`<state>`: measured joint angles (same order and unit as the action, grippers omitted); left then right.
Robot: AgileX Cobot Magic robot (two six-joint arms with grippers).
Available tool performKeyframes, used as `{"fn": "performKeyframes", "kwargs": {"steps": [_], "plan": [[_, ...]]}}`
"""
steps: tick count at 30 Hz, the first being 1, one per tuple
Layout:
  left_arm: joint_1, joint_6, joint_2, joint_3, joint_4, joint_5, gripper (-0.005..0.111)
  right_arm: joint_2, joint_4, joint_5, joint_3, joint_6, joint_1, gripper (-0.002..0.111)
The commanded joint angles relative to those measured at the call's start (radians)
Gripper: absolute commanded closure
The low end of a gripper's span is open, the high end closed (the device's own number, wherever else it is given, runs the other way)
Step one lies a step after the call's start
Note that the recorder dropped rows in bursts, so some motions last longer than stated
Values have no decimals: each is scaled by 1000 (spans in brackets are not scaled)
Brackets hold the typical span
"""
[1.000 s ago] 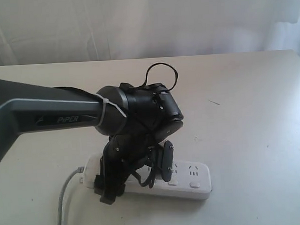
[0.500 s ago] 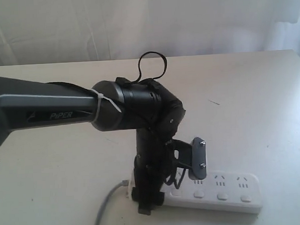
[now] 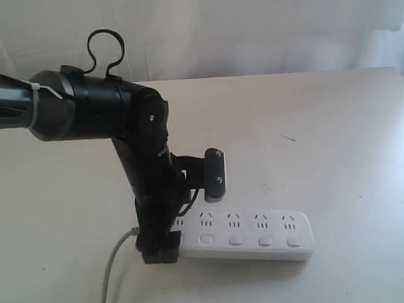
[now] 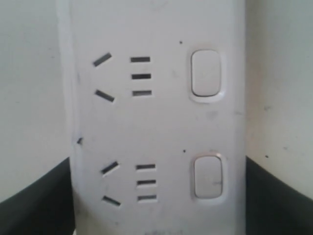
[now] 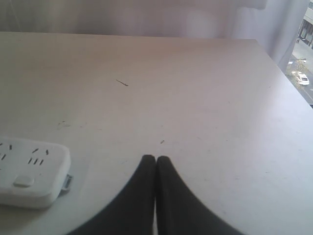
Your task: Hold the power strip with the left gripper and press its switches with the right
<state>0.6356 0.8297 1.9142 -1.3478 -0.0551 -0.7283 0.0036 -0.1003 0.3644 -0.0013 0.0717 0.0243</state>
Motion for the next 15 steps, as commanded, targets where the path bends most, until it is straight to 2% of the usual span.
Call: {"fn": "performKeyframes", "kwargs": {"steps": [1, 8, 15], "plan": [[-2, 41, -22, 67, -18, 26, 107, -4, -2, -10, 1, 0, 4, 108], [-6, 39, -22, 116, -49, 123, 107, -4, -2, -10, 1, 0, 4, 108], [-6, 39, -22, 116, -74, 129, 107, -4, -2, -12, 1, 0, 4, 108]]}}
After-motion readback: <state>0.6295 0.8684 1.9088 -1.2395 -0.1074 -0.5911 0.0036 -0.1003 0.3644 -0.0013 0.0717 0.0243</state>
